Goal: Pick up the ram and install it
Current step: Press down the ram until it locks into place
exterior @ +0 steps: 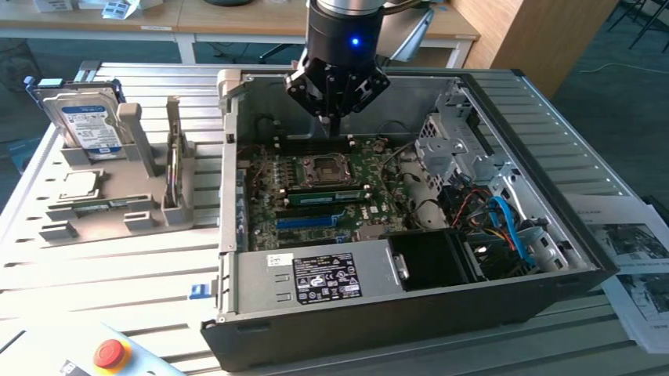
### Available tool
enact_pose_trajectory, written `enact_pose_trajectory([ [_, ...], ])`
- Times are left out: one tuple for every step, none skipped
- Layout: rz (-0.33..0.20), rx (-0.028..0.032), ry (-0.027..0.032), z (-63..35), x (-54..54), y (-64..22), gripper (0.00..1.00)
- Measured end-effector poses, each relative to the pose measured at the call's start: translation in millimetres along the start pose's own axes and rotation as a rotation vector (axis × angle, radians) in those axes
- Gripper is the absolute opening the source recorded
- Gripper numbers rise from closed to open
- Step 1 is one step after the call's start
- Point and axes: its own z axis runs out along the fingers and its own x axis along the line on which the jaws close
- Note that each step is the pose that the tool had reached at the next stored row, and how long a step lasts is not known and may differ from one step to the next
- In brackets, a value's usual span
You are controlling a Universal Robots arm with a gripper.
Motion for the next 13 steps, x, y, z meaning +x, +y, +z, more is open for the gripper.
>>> enact_pose_trajectory([
  [0.0, 0.0, 0.0, 0.0, 0.0, 0.0, 0.1],
  [0.0, -0.0001, 0.0003, 0.1, 0.0, 0.0, 0.1],
  [0.001, -0.0003, 0.0021, 0.1, 0.1, 0.1, 0.1],
  [0.002, -0.0011, 0.0047, 0.0, 0.1, 0.1, 0.1],
  [0.004, -0.0018, 0.0093, 0.0, 0.0, 0.1, 0.1],
  [0.004, -0.002, 0.0118, 0.0, 0.1, 0.0, 0.1],
  [0.004, -0.0019, 0.0118, 0.0, 0.1, 0.0, 0.1],
  [0.005, -0.002, 0.0118, 0.0, 0.1, 0.0, 0.1],
  [0.005, -0.0019, 0.0126, 0.0, 0.1, 0.0, 0.1],
  [0.006, -0.0023, 0.0146, 0.0, 0.0, 0.0, 0.1],
  [0.008, -0.0028, 0.0189, 0.1, -0.1, 0.0, 0.1],
  [0.01, -0.0031, 0.0228, 0.1, 0.0, 0.0, 0.1],
  [0.011, -0.0031, 0.0237, 0.0, 0.0, 0.0, 0.1],
])
